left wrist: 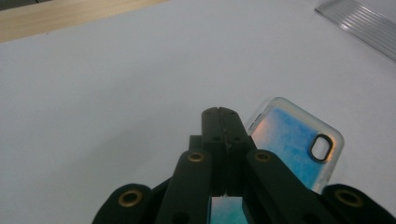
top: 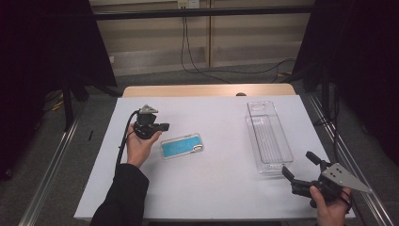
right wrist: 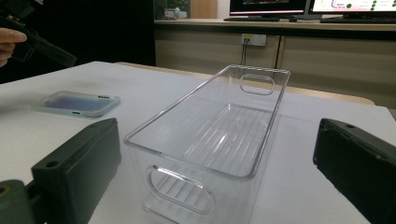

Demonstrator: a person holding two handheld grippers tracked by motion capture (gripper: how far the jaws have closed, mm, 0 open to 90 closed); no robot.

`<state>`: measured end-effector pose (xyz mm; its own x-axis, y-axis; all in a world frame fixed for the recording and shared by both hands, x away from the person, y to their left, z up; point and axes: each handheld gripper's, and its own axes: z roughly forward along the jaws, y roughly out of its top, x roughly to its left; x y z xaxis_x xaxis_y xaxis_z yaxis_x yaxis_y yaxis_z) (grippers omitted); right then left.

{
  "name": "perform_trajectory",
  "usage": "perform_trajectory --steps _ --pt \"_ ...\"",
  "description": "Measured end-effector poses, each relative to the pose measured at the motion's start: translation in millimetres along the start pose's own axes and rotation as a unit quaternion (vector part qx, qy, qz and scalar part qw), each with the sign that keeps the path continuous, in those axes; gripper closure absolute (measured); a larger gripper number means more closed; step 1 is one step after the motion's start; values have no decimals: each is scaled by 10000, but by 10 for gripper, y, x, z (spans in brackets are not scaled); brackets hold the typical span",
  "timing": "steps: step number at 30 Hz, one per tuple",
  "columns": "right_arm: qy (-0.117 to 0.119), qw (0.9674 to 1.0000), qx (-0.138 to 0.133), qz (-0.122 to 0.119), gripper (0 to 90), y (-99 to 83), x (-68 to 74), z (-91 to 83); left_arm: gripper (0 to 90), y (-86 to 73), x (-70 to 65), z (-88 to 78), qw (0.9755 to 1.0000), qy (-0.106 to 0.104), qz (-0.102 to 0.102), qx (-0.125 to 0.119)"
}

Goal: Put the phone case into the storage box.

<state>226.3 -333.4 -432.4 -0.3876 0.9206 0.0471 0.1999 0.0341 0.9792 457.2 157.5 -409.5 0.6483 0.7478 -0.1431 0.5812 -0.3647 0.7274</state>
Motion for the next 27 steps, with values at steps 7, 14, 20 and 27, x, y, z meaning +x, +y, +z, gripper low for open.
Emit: perform_trajectory --steps 7,14,20,27 --pt "-3 10000 7 -15 2 0 -1 2 900 -35 60 138 9995 114 -137 254" --pt "-7 10000 -1 2 2 0 6 0 900 -49 83 233 9987 108 -170 465" --pt "3 10000 5 9 2 1 8 -2 900 -94 93 327 9978 88 -129 637" --pt "16 10000 16 -23 2 -1 8 0 900 -137 122 399 9967 45 -142 797"
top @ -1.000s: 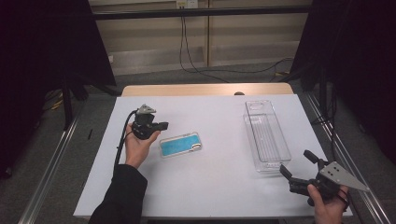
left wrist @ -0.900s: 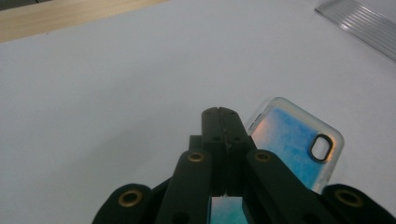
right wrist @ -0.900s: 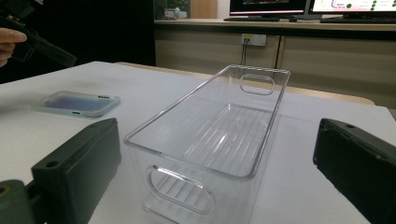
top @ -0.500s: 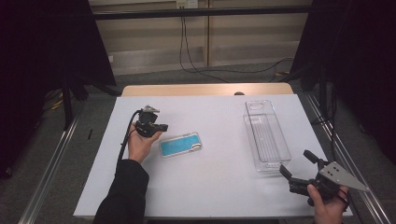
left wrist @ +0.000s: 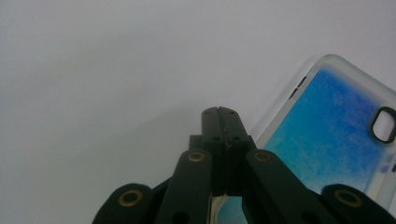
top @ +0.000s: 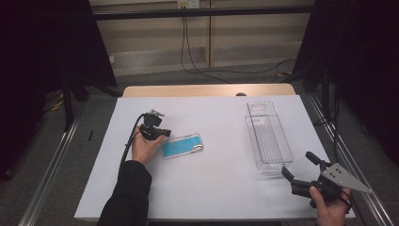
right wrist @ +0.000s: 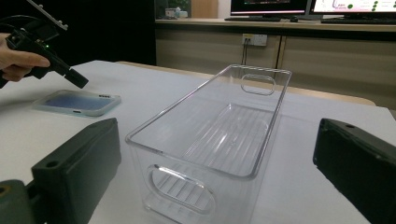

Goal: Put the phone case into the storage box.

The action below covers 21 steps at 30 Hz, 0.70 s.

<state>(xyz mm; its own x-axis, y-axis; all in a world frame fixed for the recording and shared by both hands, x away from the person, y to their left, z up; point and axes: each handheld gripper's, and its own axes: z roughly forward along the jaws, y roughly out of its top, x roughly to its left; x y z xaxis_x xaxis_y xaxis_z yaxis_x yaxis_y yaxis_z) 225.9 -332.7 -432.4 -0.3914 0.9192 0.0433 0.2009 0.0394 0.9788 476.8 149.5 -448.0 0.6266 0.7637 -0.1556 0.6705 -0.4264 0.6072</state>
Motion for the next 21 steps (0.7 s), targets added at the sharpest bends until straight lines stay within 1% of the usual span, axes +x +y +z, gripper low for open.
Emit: perform_trajectory --steps 1,2,3,5,8,9,11,12,13,14,16,19,21 --pt "0 10000 0 0 2 0 0 0 900 -8 -9 20 10000 4 -35 8" --pt "-2 10000 -2 3 2 0 0 0 900 -17 -15 36 10000 34 -16 35" --pt "0 10000 0 -1 2 -1 -1 1 900 -25 -13 49 10000 19 -12 74" --pt "2 10000 1 -4 2 -1 -1 2 900 -31 -7 53 10000 4 -46 69" --pt "10 10000 3 -7 2 -1 0 2 900 -32 -10 52 10000 1 -35 93" --pt "25 10000 -7 6 2 -1 2 3 900 -33 -13 52 9999 -6 -27 109" --pt "19 10000 -11 14 3 2 5 -2 900 -37 -13 45 9999 -6 51 152" --pt "19 10000 -11 14 3 2 5 -2 900 -43 -23 47 9999 -12 9 120" --pt "19 10000 -5 21 2 1 5 -2 900 -47 -22 43 9999 -6 52 147" --pt "12 10000 -2 16 3 0 4 -3 900 -54 -30 47 9999 -1 19 105" --pt "13 10000 3 14 3 1 3 -5 900 -64 -28 41 9999 0 73 115" --pt "26 10000 7 10 3 0 5 -4 900 -82 -38 38 10000 -25 38 68" --pt "26 10000 16 3 3 -1 4 -7 900 -86 -44 31 9999 15 123 94"
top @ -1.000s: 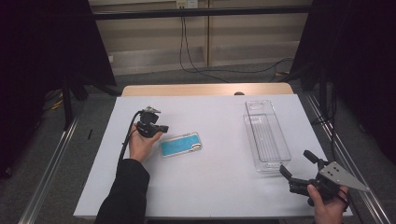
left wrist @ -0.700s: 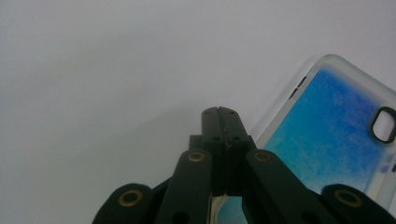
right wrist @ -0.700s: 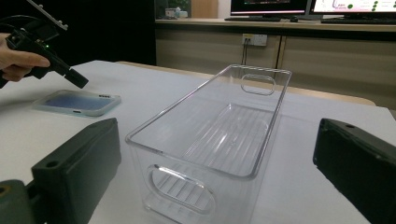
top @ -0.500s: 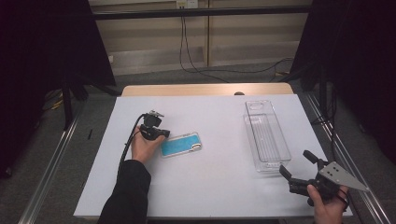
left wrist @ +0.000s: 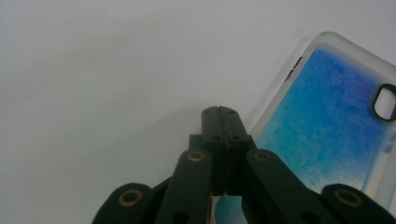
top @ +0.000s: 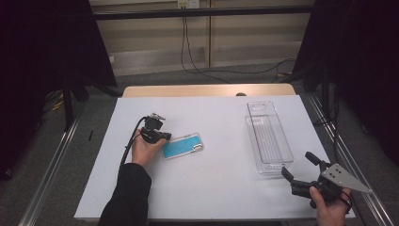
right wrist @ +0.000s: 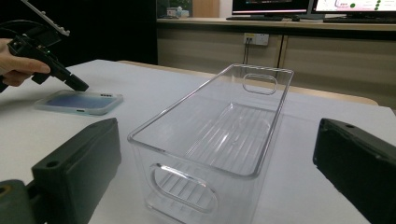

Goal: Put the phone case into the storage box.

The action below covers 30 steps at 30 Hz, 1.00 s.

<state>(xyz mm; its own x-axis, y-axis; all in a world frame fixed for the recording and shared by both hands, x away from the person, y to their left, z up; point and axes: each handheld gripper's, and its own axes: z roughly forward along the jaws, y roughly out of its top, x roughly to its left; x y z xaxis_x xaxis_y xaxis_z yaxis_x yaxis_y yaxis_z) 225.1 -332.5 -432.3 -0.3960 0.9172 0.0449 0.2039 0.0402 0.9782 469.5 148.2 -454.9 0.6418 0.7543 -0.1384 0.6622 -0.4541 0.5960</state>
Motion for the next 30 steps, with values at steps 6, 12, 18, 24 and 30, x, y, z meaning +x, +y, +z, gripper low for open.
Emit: perform_trajectory --steps 6,12,18,24,30 --pt "-17 10000 -18 2 3 -2 -4 -9 900 -15 -27 -11 9999 77 84 -22" --pt "-10 10000 -20 7 3 -3 -6 -8 900 -44 -33 -38 9998 12 206 5" --pt "-8 10000 -27 -1 3 -1 -3 -8 900 -84 -40 -53 9998 11 167 -60" --pt "-8 10000 -25 -5 3 -1 -3 -7 900 -86 -87 -65 9995 89 300 27" --pt "-23 10000 -36 -5 2 -1 -5 -15 900 -101 -104 -80 9994 56 323 57"
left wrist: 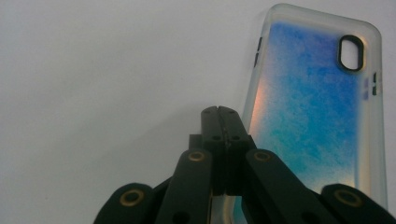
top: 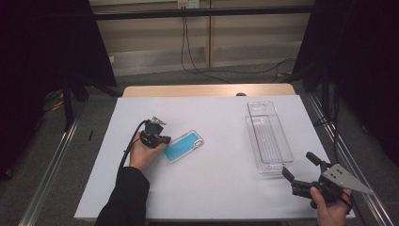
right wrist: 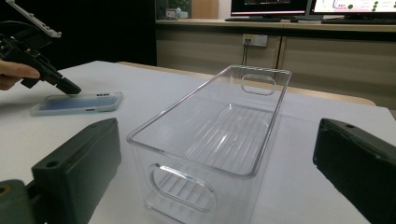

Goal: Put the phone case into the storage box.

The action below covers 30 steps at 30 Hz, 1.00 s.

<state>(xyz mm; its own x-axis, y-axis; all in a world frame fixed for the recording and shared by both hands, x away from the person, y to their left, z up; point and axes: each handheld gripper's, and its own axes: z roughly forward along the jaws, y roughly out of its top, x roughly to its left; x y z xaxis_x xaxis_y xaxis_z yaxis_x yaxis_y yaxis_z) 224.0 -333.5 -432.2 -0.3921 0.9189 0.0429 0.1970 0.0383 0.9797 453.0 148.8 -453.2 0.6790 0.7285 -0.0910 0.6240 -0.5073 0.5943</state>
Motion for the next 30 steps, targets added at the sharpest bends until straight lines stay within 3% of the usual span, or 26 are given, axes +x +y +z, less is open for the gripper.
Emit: perform_trajectory --steps 3,14,22,25,30 --pt "-15 10000 -1 33 3 0 4 -1 900 -7 -12 -12 10000 -5 53 37" --pt "-14 10000 9 5 2 -1 2 -2 900 -58 -24 -36 9999 -82 -102 -39" --pt "-16 10000 8 8 3 -2 0 -7 900 -70 -57 -53 10000 -66 -28 -6" --pt "-12 10000 8 9 3 -2 0 -6 900 -83 -52 -60 9998 -119 -125 -19" --pt "-19 10000 12 11 3 -4 0 -7 900 -142 -74 -73 9996 -113 -187 -185"
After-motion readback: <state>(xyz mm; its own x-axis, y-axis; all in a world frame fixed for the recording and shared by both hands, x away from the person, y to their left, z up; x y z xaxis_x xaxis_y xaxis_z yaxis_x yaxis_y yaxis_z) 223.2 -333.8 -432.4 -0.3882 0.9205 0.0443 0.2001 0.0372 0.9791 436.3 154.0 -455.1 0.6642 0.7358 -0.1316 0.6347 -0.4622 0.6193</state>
